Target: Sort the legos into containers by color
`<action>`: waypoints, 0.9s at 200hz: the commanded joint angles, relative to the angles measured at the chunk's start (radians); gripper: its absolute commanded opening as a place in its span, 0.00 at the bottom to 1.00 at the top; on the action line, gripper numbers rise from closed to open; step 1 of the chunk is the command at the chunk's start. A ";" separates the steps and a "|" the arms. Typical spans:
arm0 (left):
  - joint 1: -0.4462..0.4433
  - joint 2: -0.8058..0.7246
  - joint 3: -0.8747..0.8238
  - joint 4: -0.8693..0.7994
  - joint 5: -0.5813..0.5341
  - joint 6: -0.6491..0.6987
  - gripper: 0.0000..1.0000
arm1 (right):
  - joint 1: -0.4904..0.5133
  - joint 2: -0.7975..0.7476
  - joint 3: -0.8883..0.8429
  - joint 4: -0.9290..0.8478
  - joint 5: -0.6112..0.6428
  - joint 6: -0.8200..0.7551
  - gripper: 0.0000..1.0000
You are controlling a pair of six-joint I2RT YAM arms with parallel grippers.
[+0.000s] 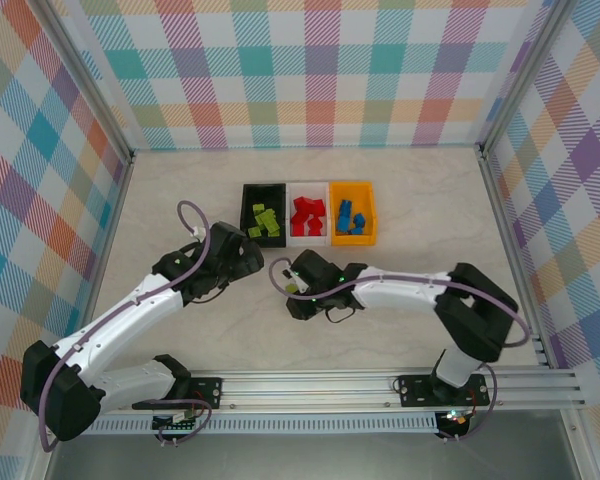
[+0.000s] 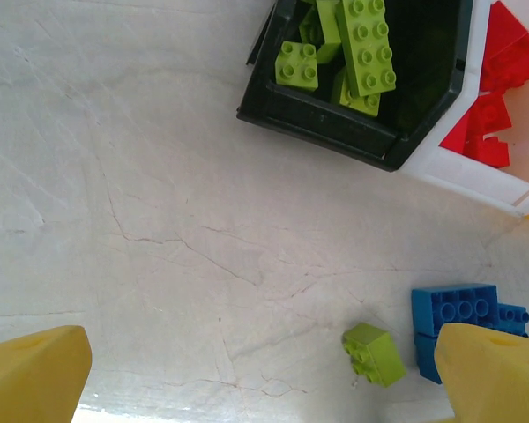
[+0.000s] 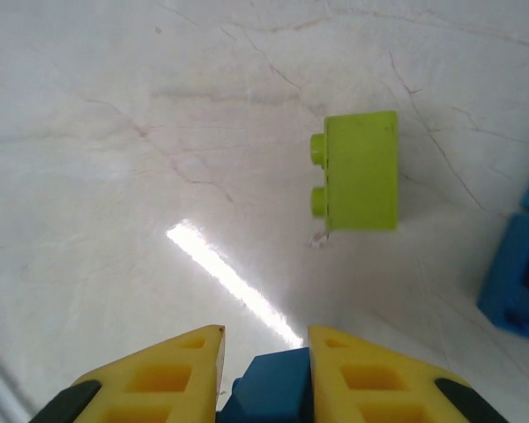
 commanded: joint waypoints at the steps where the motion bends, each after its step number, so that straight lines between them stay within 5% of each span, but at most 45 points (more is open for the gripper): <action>1: 0.000 -0.005 -0.028 0.016 0.040 0.013 1.00 | -0.023 -0.130 -0.024 -0.036 -0.003 0.028 0.19; 41: -0.034 0.019 -0.056 0.093 0.087 0.038 1.00 | -0.292 -0.241 0.028 -0.089 0.009 -0.031 0.20; 77: -0.096 0.100 -0.047 0.135 0.103 0.048 1.00 | -0.545 -0.050 0.196 -0.031 -0.016 -0.056 0.19; 128: -0.143 0.231 -0.035 0.192 0.157 0.068 0.99 | -0.641 0.312 0.562 -0.113 0.006 -0.054 0.23; 180: -0.183 0.382 0.004 0.232 0.182 0.069 0.91 | -0.650 0.366 0.686 -0.144 -0.015 -0.041 0.59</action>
